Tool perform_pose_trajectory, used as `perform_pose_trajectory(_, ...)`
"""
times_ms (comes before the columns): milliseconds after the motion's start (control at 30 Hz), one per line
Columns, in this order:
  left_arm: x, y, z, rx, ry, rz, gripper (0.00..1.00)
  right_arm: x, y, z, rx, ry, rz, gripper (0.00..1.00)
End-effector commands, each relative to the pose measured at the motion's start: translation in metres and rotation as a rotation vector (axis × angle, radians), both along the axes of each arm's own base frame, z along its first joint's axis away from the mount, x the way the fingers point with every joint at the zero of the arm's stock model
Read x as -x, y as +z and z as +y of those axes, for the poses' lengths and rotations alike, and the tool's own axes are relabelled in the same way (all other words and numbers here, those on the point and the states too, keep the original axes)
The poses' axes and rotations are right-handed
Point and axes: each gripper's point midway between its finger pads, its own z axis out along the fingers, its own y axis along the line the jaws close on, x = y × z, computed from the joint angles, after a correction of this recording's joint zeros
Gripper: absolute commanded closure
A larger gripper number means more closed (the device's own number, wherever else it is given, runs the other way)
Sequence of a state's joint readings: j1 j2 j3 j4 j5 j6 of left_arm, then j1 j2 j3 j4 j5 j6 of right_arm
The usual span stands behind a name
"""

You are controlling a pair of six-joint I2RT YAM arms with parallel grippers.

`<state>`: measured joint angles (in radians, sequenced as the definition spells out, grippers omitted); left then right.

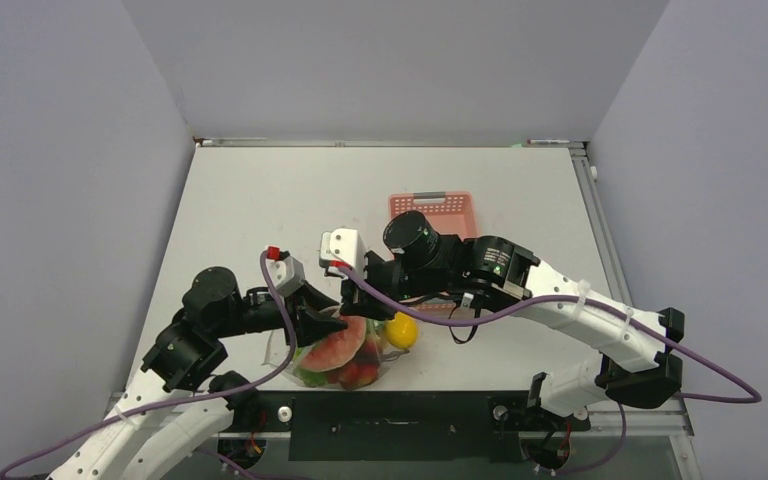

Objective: Place the food in the zip-top bag and seal the zipper
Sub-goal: Zip the zipper food storage bag at the center of the board.

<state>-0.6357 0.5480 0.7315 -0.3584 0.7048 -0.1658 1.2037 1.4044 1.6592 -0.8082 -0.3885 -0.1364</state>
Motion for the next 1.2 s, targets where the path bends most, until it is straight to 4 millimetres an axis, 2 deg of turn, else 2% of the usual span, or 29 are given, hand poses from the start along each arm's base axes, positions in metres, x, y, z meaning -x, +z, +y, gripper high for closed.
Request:
perform_pose_trajectory(0,-0.004,0.012,0.003,-0.005,0.032,-0.050,0.73,-0.003,0.046,0.009,-0.141,-0.025,-0.047,0.95)
perform_pose_trajectory(100,-0.003,0.013,0.003,-0.004,0.028,-0.055,0.97,-0.003,0.044,0.009,-0.137,-0.025,-0.046,0.95)
perform_pose_trajectory(133,-0.003,0.013,0.003,-0.004,0.026,-0.056,1.00,-0.002,0.044,0.009,-0.136,-0.024,-0.045,0.95)
perform_pose_trajectory(267,0.001,0.018,0.003,0.010,0.011,-0.064,1.00,-0.001,0.039,0.008,-0.134,-0.023,-0.044,0.93)
perform_pose_trajectory(433,0.011,0.023,0.001,0.034,-0.035,-0.057,1.00,0.000,0.035,0.004,-0.142,-0.013,-0.067,0.86)
perform_pose_trajectory(533,0.016,0.026,0.000,0.046,-0.064,-0.053,1.00,0.001,0.033,0.001,-0.155,-0.003,-0.090,0.74)
perform_pose_trajectory(600,0.019,0.030,0.000,0.059,-0.076,-0.057,1.00,0.001,0.032,-0.001,-0.171,0.004,-0.107,0.59)
perform_pose_trajectory(767,0.026,0.038,-0.001,0.088,-0.107,-0.059,1.00,0.011,0.027,-0.007,-0.213,0.062,-0.127,0.47)
perform_pose_trajectory(933,0.033,0.045,-0.001,0.107,-0.141,-0.055,1.00,0.018,0.017,-0.011,-0.227,0.090,-0.125,0.43)
perform_pose_trajectory(1167,0.040,0.053,0.000,0.131,-0.168,-0.060,1.00,0.024,0.009,-0.006,-0.251,0.125,-0.100,0.46)
